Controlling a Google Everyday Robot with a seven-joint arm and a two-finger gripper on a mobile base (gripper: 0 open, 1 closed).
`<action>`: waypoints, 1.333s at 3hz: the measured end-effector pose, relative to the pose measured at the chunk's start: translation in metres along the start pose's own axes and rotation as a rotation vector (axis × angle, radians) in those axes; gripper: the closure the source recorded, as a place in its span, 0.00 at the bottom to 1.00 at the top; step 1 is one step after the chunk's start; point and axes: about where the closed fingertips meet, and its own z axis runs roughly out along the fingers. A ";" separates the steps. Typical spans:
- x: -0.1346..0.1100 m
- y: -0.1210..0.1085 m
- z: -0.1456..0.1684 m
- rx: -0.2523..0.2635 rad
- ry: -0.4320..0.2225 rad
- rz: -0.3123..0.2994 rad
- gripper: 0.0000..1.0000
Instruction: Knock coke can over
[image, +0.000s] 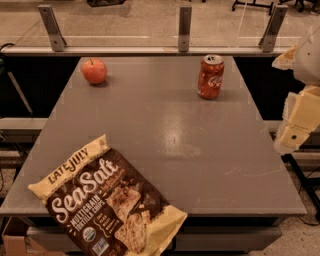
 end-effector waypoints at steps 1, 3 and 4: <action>0.000 0.000 0.000 0.000 0.000 0.000 0.00; 0.000 -0.068 0.025 0.052 -0.201 0.013 0.00; -0.001 -0.131 0.066 0.077 -0.341 0.061 0.00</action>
Offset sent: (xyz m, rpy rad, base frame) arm 0.0464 -0.0156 0.0004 0.1476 -0.0667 0.0255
